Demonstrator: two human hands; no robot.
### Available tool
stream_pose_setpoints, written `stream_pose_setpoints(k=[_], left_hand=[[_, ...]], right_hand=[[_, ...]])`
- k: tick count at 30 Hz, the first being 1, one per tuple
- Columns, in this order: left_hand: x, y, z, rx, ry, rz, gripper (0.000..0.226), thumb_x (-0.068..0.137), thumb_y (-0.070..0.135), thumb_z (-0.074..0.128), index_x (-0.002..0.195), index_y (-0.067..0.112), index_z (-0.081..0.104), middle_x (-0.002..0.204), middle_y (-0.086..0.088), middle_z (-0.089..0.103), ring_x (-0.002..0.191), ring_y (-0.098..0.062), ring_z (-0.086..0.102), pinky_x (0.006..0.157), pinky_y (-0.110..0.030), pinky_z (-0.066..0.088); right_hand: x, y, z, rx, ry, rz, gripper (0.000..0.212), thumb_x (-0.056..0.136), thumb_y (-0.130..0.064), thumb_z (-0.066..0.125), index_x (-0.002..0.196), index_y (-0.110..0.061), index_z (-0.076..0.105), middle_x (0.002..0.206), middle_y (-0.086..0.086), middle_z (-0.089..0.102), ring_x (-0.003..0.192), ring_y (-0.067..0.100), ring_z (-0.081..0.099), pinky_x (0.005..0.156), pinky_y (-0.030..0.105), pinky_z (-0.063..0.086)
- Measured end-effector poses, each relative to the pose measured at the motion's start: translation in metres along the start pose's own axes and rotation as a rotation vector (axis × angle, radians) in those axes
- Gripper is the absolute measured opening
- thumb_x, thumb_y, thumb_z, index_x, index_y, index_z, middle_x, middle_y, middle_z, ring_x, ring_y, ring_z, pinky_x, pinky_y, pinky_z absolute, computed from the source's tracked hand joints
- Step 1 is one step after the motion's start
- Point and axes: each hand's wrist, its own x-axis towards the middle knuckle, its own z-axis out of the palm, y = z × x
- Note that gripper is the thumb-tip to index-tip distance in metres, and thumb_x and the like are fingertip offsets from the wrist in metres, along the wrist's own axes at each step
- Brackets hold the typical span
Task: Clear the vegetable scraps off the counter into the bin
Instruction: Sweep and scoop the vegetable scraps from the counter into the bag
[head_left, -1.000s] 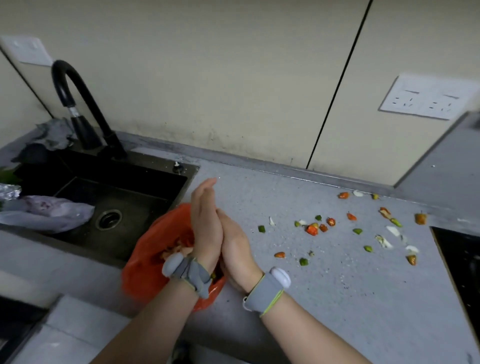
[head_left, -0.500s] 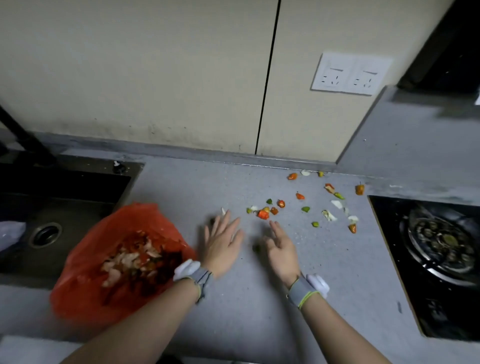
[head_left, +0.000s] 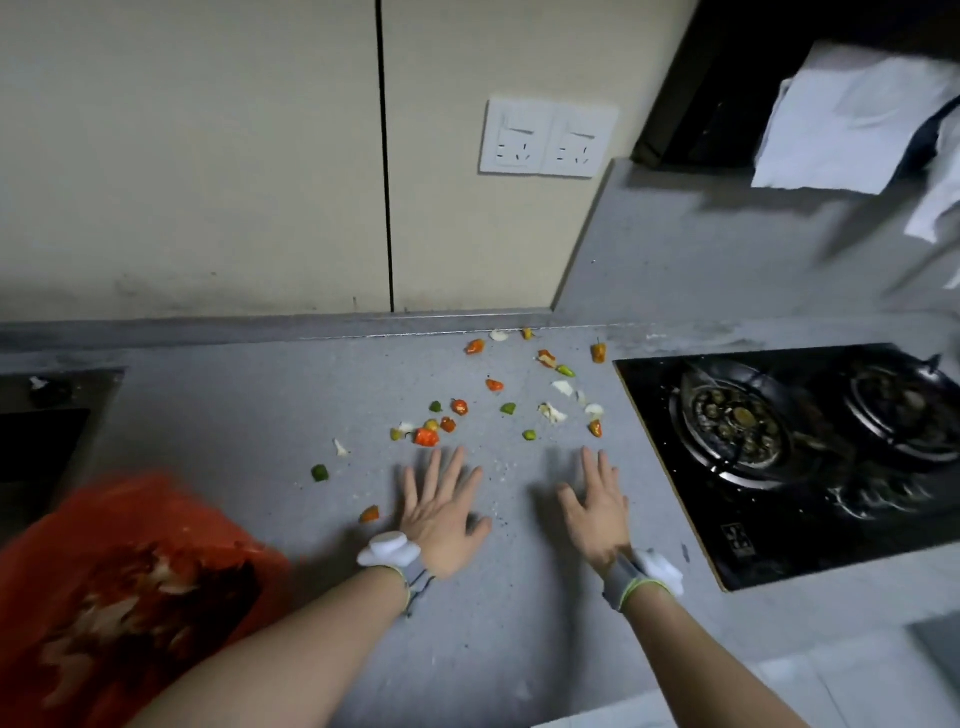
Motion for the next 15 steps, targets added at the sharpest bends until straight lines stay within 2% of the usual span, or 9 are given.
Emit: stream_pose_setpoints(k=[2, 5, 7, 9, 11, 15], left_hand=[[0.011, 0.012, 0.001, 0.014, -0.001, -0.009, 0.076, 0.092, 0.062, 0.022, 0.157, 0.03, -0.001, 0.163, -0.002, -0.022, 0.145, -0.029, -0.03, 0.116, -0.057, -0.017], [0.031, 0.035, 0.005, -0.011, 0.021, -0.044, 0.087, 0.078, 0.065, 0.006, 0.157, 0.028, 0.007, 0.164, -0.005, -0.014, 0.145, -0.03, -0.027, 0.114, -0.053, -0.02], [0.044, 0.047, 0.007, -0.04, 0.008, -0.089, 0.084, 0.08, 0.062, 0.014, 0.154, 0.024, 0.026, 0.165, -0.01, 0.006, 0.15, -0.037, -0.004, 0.117, -0.055, -0.007], [0.065, 0.063, 0.015, -0.06, 0.049, -0.168, 0.077, 0.083, 0.058, 0.027, 0.147, 0.018, 0.045, 0.159, -0.013, 0.027, 0.146, -0.042, 0.021, 0.116, -0.055, 0.008], [0.074, 0.067, 0.02, -0.069, 0.058, -0.241, 0.076, 0.087, 0.057, 0.022, 0.151, 0.018, 0.036, 0.162, -0.013, 0.019, 0.149, -0.04, 0.014, 0.121, -0.052, 0.005], [0.085, 0.079, 0.026, -0.094, 0.14, -0.334, 0.082, 0.085, 0.059, 0.005, 0.156, 0.021, 0.021, 0.165, -0.008, 0.006, 0.151, -0.034, -0.001, 0.119, -0.048, -0.001]], right_hand=[[0.006, 0.009, -0.008, -0.036, -0.001, 0.005, 0.067, 0.101, -0.038, 0.048, 0.158, -0.031, 0.014, 0.167, 0.0, -0.001, 0.154, 0.027, -0.001, 0.123, 0.051, 0.002], [0.021, 0.027, -0.022, -0.091, 0.003, -0.028, 0.07, 0.1, -0.041, 0.048, 0.159, -0.031, 0.01, 0.167, 0.001, -0.003, 0.154, 0.027, -0.003, 0.123, 0.051, 0.0], [0.042, 0.036, -0.03, -0.101, -0.01, -0.026, 0.074, 0.099, -0.043, 0.049, 0.159, -0.029, 0.007, 0.167, 0.003, -0.004, 0.154, 0.027, -0.005, 0.123, 0.05, -0.002], [0.074, 0.053, -0.042, -0.132, -0.027, -0.059, 0.08, 0.097, -0.049, 0.048, 0.159, -0.025, 0.003, 0.167, 0.006, -0.006, 0.154, 0.026, -0.007, 0.124, 0.048, -0.002], [0.095, 0.057, -0.046, -0.164, -0.044, -0.092, 0.085, 0.096, -0.058, 0.044, 0.16, -0.021, 0.002, 0.167, 0.009, -0.005, 0.154, 0.025, -0.008, 0.124, 0.045, -0.003], [0.121, 0.058, -0.048, -0.264, -0.047, -0.243, 0.087, 0.093, -0.07, 0.034, 0.158, -0.02, 0.004, 0.166, 0.014, 0.001, 0.153, 0.028, -0.006, 0.124, 0.042, -0.002]])
